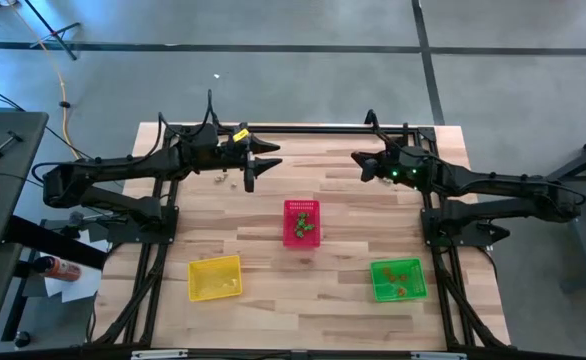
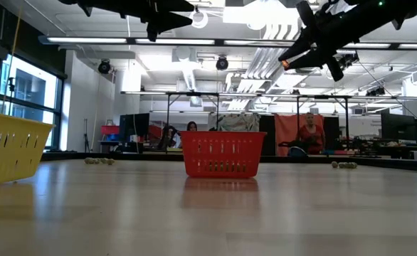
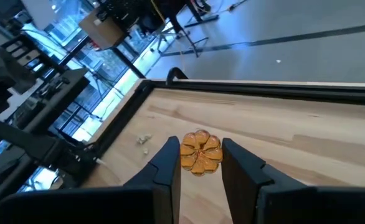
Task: Sort Halloween decoration
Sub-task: Put the orange pumpkin toy into the green bin
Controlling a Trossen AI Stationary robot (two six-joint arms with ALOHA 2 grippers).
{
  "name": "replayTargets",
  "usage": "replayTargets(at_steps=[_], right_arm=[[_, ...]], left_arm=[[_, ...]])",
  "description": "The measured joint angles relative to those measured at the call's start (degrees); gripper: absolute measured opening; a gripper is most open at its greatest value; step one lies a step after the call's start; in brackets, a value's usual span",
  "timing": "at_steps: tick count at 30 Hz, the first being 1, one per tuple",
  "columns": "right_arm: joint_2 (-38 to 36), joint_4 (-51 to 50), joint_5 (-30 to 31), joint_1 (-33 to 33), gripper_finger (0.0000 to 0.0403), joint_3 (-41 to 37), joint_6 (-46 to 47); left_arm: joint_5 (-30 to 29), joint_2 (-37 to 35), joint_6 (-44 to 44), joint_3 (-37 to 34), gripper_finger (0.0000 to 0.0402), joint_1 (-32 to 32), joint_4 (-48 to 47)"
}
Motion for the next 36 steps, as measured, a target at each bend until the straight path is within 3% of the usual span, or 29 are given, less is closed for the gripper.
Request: replayTargets(at_steps=[7,13,20,36], right_arm=[[0.00,3.00,-4.68,0.00,0.0074,0.00,-3.18],[0.01,14.19,-13.25,1.26,0.0074,0.02,-10.92],[0.80,25.21,-21.09,4.30,0.0074,0.09,-16.90],[2.67,29.76,-21.96,6.88,0.0074,0.09,-23.88]], left_arm=[[0.00,0.00,-0.23,0.00,0.0177,0.00,0.00],[4.19,0.00,-10.63,0.00,0.0177,-0.76,0.02],[6.67,0.00,-10.62,-0.02,0.0177,-2.00,2.86],[6.68,0.50,-8.96,-0.04,0.0177,-3.28,5.55]])
